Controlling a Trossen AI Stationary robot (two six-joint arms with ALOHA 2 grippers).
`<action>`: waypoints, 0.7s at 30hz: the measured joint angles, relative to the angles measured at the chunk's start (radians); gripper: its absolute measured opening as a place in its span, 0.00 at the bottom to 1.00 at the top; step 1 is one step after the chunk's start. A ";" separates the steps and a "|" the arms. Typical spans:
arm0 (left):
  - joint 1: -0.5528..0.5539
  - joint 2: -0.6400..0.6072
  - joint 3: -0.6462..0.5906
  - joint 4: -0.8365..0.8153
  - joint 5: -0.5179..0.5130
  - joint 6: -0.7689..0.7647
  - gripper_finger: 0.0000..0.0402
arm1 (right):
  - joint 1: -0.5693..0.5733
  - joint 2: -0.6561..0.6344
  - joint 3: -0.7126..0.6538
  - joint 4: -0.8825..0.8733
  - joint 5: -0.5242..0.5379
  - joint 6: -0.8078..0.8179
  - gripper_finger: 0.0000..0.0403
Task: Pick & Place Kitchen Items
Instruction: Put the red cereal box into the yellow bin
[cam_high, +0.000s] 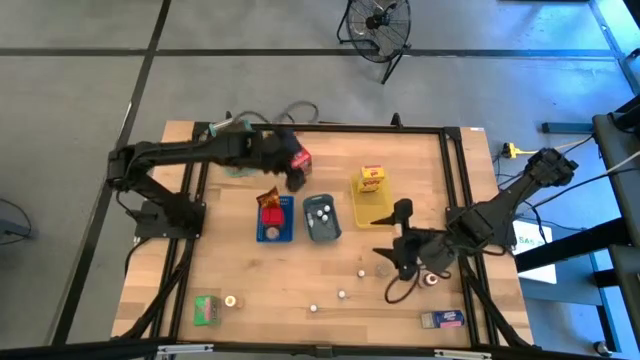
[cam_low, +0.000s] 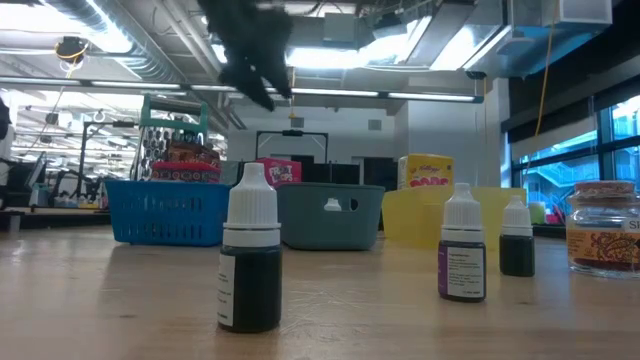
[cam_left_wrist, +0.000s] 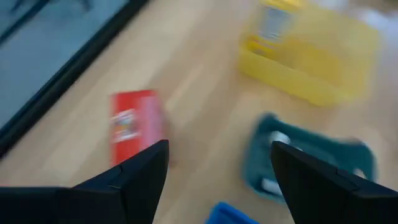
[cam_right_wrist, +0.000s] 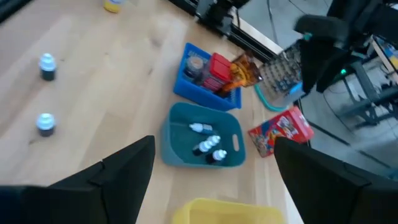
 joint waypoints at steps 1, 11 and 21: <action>0.035 0.000 0.000 -0.011 0.001 -0.060 0.69 | -0.013 0.000 0.000 0.000 -0.002 0.000 0.82; 0.254 0.034 -0.005 -0.023 0.069 -0.116 0.68 | -0.092 0.000 -0.001 -0.031 -0.145 0.007 0.82; 0.231 0.154 -0.005 -0.014 0.159 -0.094 0.68 | -0.129 0.000 -0.001 -0.051 -0.160 0.006 0.82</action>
